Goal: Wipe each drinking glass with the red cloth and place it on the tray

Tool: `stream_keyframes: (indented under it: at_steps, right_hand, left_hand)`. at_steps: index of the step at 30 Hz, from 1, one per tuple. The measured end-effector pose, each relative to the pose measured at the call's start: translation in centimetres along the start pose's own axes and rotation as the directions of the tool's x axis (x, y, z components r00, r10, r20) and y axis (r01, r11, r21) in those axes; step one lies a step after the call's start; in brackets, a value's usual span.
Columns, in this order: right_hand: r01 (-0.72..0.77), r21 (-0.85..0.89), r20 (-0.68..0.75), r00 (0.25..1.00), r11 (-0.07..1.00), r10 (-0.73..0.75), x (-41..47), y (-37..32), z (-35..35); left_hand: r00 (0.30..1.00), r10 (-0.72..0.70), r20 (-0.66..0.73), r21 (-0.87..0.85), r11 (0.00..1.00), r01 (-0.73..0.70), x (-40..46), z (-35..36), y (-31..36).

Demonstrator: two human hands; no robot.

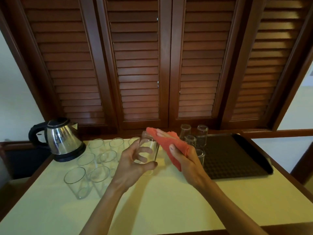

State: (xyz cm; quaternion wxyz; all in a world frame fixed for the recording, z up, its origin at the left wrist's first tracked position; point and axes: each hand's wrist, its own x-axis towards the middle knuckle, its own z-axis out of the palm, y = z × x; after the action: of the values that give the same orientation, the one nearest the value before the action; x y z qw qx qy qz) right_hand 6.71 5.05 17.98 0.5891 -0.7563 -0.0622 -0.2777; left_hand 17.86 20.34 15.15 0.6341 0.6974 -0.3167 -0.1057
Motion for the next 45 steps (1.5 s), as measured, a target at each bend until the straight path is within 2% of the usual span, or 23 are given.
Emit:
stream_keyframes:
  at_steps: [3, 6, 8, 12, 16, 18, 19, 21, 22, 23, 25, 26, 27, 29, 31, 34, 36, 40, 45]
  right_hand:
    - [-0.061, 0.033, -0.007, 0.998, 0.998, 0.061, 0.6, 0.0, -0.8]
    - [0.029, -0.031, -0.001, 1.000, 0.999, -0.029, 0.2, 0.1, -1.1]
    - [0.055, 0.003, -0.013, 0.998, 0.999, -0.055, -0.5, 0.8, -2.1]
    - [-0.056, 0.046, -0.016, 0.998, 0.997, 0.057, -0.1, 0.3, -3.8]
    - [0.051, -0.020, -0.065, 0.997, 0.999, -0.052, -1.5, 0.1, -5.8]
    - [-0.011, 0.019, -0.151, 0.988, 1.000, 0.014, -2.9, 0.0, -7.7]
    - [-0.049, 0.076, -0.257, 0.964, 0.996, 0.067, -3.4, 0.1, -8.8]
    - [-0.111, 0.176, -0.495, 0.849, 0.978, 0.185, -4.3, 1.2, -10.8]
    - [-0.142, 0.158, -0.549, 0.810, 0.977, 0.206, -4.9, 2.3, -11.7]
    - [-0.192, 0.073, -0.576, 0.793, 0.979, 0.199, -5.7, 3.9, -12.8]
    - [-0.308, -0.280, -0.539, 0.835, 0.909, 0.116, -8.0, 8.4, -14.9]
    - [-0.357, -0.486, -0.478, 0.873, 0.798, 0.100, -9.2, 10.6, -15.9]
    - [-0.406, -0.635, -0.424, 0.894, 0.657, 0.142, -10.3, 12.7, -16.5]
    - [-0.438, -0.808, -0.369, 0.898, 0.395, 0.242, -12.1, 16.0, -17.4]
    - [-0.370, -0.886, -0.293, 0.914, 0.279, 0.281, -12.8, 17.7, -17.7]
    - [-0.352, -0.899, -0.241, 0.894, 0.261, 0.377, -12.4, 18.5, -18.2]
    - [-0.345, -0.906, -0.237, 0.894, 0.246, 0.381, -12.3, 18.3, -18.5]
    - [-0.317, -0.910, -0.203, 0.903, 0.267, 0.379, -12.9, 18.4, -18.6]
    - [-0.343, -0.893, -0.209, 0.890, 0.293, 0.407, -12.9, 18.7, -18.8]
  left_hand:
    - [0.995, -0.006, 0.100, 0.089, 0.996, -0.003, -0.5, 1.5, 0.1]
    - [0.995, 0.001, 0.097, 0.097, 0.995, -0.010, -0.1, 2.1, 0.4]
    - [0.997, -0.004, 0.076, 0.068, 0.998, -0.001, 0.2, 2.1, 0.3]
    - [0.987, 0.014, 0.162, 0.076, 0.997, -0.027, -0.2, 4.7, 0.6]
    - [0.992, 0.038, 0.119, 0.042, 0.998, -0.043, 1.3, 6.7, 0.0]
    - [0.992, 0.005, 0.128, 0.032, 0.999, -0.009, 1.7, 7.7, 0.1]
    - [0.989, -0.020, 0.146, 0.012, 1.000, 0.018, 1.8, 8.5, 0.3]
    - [0.982, -0.061, 0.180, -0.061, 0.995, 0.073, 2.0, 10.6, 1.1]
    - [0.980, -0.076, 0.186, -0.107, 0.989, 0.097, 2.3, 11.7, 1.4]
    - [0.979, -0.091, 0.183, -0.143, 0.983, 0.118, 2.7, 12.9, 1.8]
    - [0.979, -0.116, 0.168, -0.186, 0.972, 0.147, 3.8, 15.3, 2.5]
    - [0.980, -0.124, 0.155, -0.185, 0.971, 0.152, 4.6, 16.5, 2.8]
    - [0.981, -0.128, 0.143, -0.167, 0.974, 0.152, 5.4, 17.6, 2.8]
    - [0.983, -0.129, 0.130, -0.123, 0.982, 0.145, 7.5, 19.5, 2.6]
    - [0.986, -0.109, 0.129, -0.063, 0.991, 0.118, 10.0, 21.2, 2.2]
    - [0.988, -0.107, 0.108, 0.081, 0.992, 0.099, 14.2, 23.2, 1.5]
    - [0.990, -0.099, 0.097, 0.212, 0.974, 0.077, 16.8, 24.4, 1.3]
    - [0.984, -0.110, 0.138, 0.468, 0.883, 0.033, 20.1, 26.0, -0.1]
    - [0.960, -0.225, 0.168, 0.604, 0.793, 0.080, 21.5, 28.0, -2.9]
